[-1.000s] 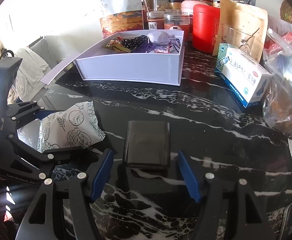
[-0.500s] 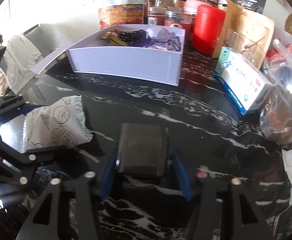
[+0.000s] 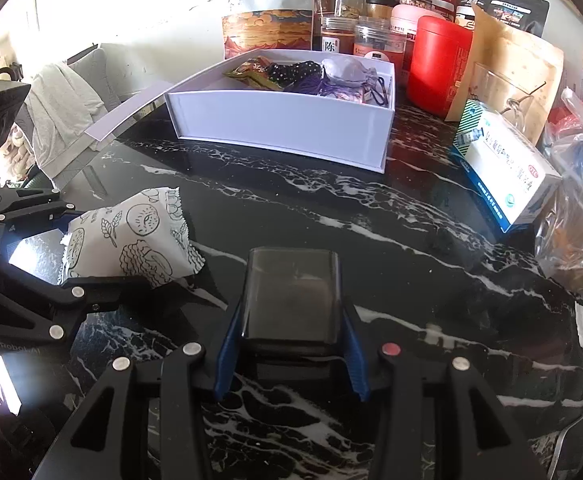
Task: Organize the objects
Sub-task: 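Lift the white packet with left tool while right tool lifts the dark case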
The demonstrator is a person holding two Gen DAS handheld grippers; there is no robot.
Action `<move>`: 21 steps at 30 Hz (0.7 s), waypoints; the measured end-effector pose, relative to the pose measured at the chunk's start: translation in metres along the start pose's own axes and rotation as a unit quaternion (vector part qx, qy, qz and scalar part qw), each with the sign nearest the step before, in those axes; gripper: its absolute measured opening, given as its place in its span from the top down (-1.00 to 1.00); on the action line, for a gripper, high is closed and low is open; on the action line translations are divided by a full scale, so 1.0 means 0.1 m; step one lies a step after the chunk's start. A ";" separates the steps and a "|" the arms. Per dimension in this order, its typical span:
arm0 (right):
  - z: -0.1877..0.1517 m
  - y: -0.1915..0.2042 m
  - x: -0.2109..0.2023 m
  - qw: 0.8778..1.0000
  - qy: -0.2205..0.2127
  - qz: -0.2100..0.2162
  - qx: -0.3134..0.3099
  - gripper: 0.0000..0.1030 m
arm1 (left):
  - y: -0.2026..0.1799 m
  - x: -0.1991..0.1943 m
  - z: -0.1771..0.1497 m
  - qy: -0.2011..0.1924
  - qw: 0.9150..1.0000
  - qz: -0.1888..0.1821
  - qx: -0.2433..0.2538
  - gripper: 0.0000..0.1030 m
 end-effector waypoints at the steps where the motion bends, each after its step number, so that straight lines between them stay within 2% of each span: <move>1: 0.00 0.01 -0.01 1.000 -0.001 0.001 -0.001 0.11 | 0.01 -0.01 0.00 0.000 1.000 0.002 -0.002 -0.21; 9: 0.04 0.10 -0.13 1.000 -0.006 0.008 -0.002 0.11 | 0.04 -0.15 0.02 -0.008 1.000 -0.002 -0.012 -0.20; 21: 0.30 0.22 -0.50 0.999 -0.039 0.013 -0.018 0.11 | 0.13 -0.55 0.18 -0.032 0.999 0.005 -0.023 -0.20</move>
Point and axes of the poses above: each gripper's, at about its wrist camera, not at the fingertips, and x roughly the way its jaws point, y to its left, z to its top, the point moved 9 cm from there along x, roughly the way its jaws point, and after that the axes turned 8 degrees about -x, right-handed, at the moved point
